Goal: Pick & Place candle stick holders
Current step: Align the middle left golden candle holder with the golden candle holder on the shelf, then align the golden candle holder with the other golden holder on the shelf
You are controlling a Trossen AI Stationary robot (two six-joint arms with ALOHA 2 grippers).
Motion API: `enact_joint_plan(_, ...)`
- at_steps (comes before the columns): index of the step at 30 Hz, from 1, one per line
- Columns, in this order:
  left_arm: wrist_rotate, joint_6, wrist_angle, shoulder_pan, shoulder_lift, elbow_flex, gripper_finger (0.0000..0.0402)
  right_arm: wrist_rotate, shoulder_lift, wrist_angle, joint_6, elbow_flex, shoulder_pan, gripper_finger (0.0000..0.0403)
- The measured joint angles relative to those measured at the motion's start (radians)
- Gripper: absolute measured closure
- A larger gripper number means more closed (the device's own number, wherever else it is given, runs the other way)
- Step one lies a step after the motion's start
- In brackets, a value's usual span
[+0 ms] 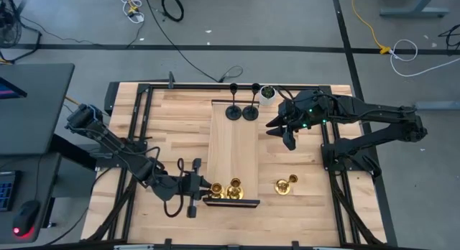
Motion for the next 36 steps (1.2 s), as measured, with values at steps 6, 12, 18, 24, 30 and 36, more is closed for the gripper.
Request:
enact_joint_plan(6,0.0,-0.003,-0.006,0.0,0.0,0.0,0.0367,0.0,0.0,-0.004,0.003,0.0,0.0,0.0261)
enact_joint_plan(12,0.011,-0.002,-0.012,-0.001,-0.002,0.0,0.0347,0.0,0.0,-0.005,0.018,0.0,0.0,0.0261)
enact_joint_plan(18,0.043,-0.003,-0.046,-0.005,-0.009,0.0,0.0343,0.0,0.0,-0.003,0.025,0.0,0.0,0.0261)
enact_joint_plan(24,-0.079,0.0,-0.112,-0.039,-0.059,0.0,0.0327,0.034,0.0,0.007,0.016,0.0,0.0,0.0261)
enact_joint_plan(30,-0.18,-0.009,-0.19,-0.104,-0.137,-0.001,0.0282,0.034,0.018,0.001,0.002,-0.001,0.002,0.0261)
enact_joint_plan(36,-0.174,-0.01,-0.195,-0.15,-0.161,-0.001,0.0254,-0.013,0.052,0.022,0.028,-0.001,0.012,0.0261)
